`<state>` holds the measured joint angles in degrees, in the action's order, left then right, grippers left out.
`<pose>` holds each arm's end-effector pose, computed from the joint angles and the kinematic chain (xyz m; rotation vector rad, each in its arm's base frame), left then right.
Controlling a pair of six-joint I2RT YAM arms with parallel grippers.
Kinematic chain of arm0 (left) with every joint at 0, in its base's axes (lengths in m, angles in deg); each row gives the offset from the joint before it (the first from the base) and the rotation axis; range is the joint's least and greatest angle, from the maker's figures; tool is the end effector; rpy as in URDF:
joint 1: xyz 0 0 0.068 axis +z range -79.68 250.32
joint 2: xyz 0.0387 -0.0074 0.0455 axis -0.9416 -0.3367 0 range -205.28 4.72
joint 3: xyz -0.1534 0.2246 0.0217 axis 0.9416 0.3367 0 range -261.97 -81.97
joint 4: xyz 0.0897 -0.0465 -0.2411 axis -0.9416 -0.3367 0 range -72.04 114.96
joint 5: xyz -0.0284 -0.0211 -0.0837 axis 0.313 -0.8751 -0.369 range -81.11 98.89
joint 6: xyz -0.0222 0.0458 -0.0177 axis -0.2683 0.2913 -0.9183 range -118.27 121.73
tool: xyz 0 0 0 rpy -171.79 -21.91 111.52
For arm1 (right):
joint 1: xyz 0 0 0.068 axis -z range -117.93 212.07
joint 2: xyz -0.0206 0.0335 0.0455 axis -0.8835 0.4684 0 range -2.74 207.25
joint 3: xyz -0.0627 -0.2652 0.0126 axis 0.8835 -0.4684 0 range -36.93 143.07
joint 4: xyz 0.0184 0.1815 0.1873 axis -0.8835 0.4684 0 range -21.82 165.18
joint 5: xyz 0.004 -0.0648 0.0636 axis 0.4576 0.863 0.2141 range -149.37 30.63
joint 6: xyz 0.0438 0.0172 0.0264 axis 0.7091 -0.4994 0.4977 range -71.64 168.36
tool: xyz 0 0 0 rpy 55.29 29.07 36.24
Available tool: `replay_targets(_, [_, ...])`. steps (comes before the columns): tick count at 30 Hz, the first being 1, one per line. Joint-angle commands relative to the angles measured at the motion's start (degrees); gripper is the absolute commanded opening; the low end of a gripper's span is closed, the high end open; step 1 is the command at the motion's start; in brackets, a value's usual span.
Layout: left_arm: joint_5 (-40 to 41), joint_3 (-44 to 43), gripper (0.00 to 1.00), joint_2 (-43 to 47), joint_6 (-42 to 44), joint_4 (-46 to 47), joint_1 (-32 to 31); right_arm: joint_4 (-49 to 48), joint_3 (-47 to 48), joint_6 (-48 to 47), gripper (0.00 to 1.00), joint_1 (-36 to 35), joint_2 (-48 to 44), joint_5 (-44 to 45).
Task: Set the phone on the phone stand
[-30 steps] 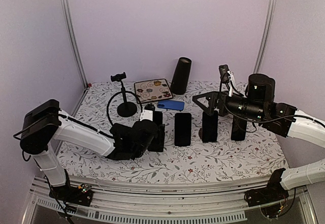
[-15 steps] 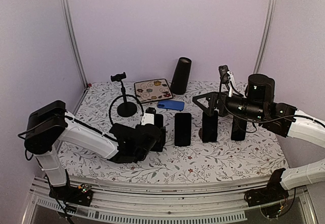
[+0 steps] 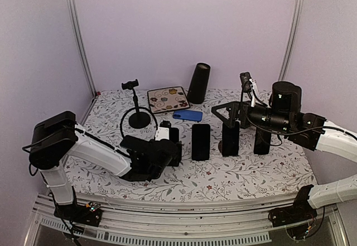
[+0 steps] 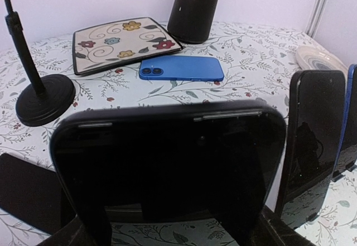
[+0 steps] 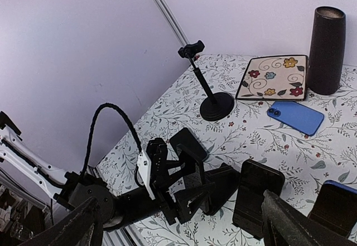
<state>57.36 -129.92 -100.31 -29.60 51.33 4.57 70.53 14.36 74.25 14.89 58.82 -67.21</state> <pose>0.1704 -0.3134 0.1456 0.0955 1.9212 -0.2394 0.1682 0.1885 0.3370 -0.4556 1.8568 1.0150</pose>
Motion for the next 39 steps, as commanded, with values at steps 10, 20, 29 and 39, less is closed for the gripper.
replay_targets(10, [2.4, 0.13, 0.72, -0.52, -0.69, 2.28, -1.33, 0.16, -0.58, -0.04, 0.99, -0.04, -0.57, -0.26])
replay_targets(20, [3.93, 0.39, 0.84, -0.69, -2.37, 1.19, -2.11, 0.64, -0.63, -0.22, 0.99, -0.03, -0.9, -0.26])
replay_targets(29, [4.51, 0.74, 0.87, 0.1, -2.95, -0.02, -2.46, 0.47, -0.74, -0.05, 0.99, -0.03, -0.85, -0.48])
replay_targets(39, [4.42, 0.41, 0.97, 2.12, -2.8, -2.15, -2.76, 0.17, -0.76, 0.14, 0.99, -0.09, -0.66, -0.61])
